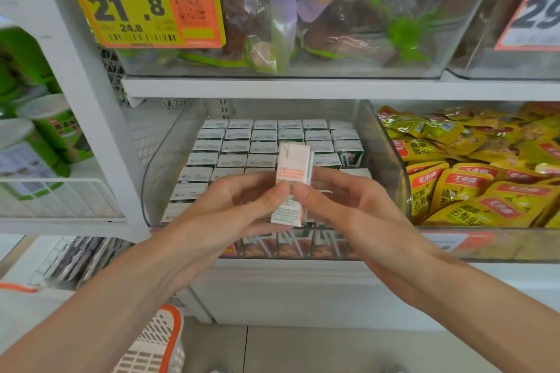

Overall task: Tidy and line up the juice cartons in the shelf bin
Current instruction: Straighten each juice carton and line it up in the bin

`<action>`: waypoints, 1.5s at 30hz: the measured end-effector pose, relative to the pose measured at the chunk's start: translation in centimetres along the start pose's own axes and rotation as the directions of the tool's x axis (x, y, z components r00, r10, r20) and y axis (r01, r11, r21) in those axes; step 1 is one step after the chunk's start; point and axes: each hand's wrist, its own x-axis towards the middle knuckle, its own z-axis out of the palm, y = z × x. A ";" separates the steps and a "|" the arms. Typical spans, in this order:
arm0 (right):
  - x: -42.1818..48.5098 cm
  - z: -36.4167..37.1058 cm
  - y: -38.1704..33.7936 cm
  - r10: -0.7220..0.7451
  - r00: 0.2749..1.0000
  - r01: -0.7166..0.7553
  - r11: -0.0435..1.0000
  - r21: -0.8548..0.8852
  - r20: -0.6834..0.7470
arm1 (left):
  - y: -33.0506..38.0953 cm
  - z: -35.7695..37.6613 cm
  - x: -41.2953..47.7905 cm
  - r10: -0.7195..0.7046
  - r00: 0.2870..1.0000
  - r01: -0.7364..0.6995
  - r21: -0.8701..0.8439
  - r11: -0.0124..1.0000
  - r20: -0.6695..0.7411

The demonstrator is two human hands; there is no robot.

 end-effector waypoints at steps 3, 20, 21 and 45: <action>0.1 0.0 0.0 0.007 1.000 -0.006 1.000 -0.004 0.025 | -0.1 -0.3 0.1 -0.006 1.000 0.006 -0.028 1.000 -0.005; -0.1 0.6 0.1 -0.067 0.998 0.067 0.997 -0.030 -0.018 | 0.0 -0.5 0.3 0.012 0.986 -0.024 -0.070 0.997 -0.169; -0.1 0.5 0.1 -0.078 0.997 0.076 0.996 -0.056 -0.018 | 0.0 -0.6 0.4 0.019 0.986 -0.030 -0.063 0.998 -0.166; 0.8 -0.6 0.4 -0.116 0.993 0.114 0.977 -0.179 -0.004 | 0.3 0.2 0.0 0.118 0.985 -0.118 0.011 0.993 -0.123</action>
